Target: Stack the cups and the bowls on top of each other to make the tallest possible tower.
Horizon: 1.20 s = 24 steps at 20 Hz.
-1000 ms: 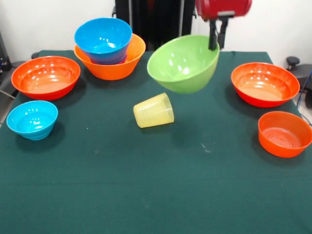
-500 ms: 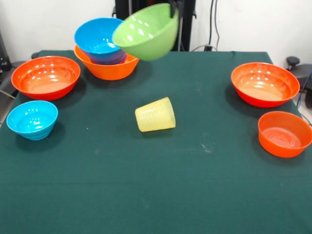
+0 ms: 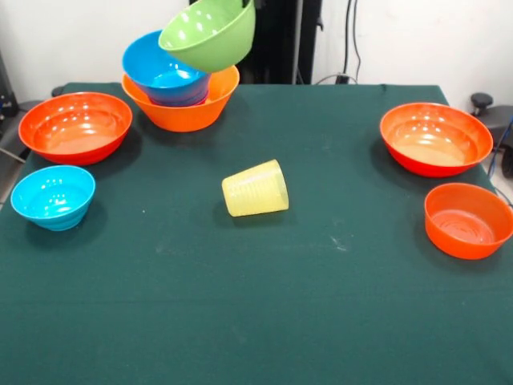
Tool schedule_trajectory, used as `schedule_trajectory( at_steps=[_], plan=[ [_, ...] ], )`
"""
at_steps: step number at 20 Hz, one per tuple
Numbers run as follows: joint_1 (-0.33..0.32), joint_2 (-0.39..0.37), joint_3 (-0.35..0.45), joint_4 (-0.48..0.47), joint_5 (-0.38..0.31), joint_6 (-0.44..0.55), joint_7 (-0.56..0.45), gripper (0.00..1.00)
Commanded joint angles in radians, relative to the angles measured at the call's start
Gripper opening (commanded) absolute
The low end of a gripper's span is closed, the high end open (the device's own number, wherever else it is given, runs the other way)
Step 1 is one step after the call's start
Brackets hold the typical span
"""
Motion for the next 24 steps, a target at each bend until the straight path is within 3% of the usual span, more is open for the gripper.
schedule_trajectory(
  at_steps=[1, 8, 20, 21, 24],
  plan=[
    [-0.056, 0.034, 0.116, 0.169, -0.166, -0.117, -0.132, 0.0],
    [-0.084, 0.111, 0.088, 0.161, -0.302, -0.15, -0.063, 0.0],
    [-0.16, 0.151, 0.114, 0.158, -0.379, -0.121, -0.049, 0.0],
    [-0.16, 0.152, 0.117, 0.156, -0.381, -0.112, -0.049, 1.0],
    [-0.16, 0.144, 0.124, 0.164, -0.368, -0.14, -0.029, 1.0]
  ],
)
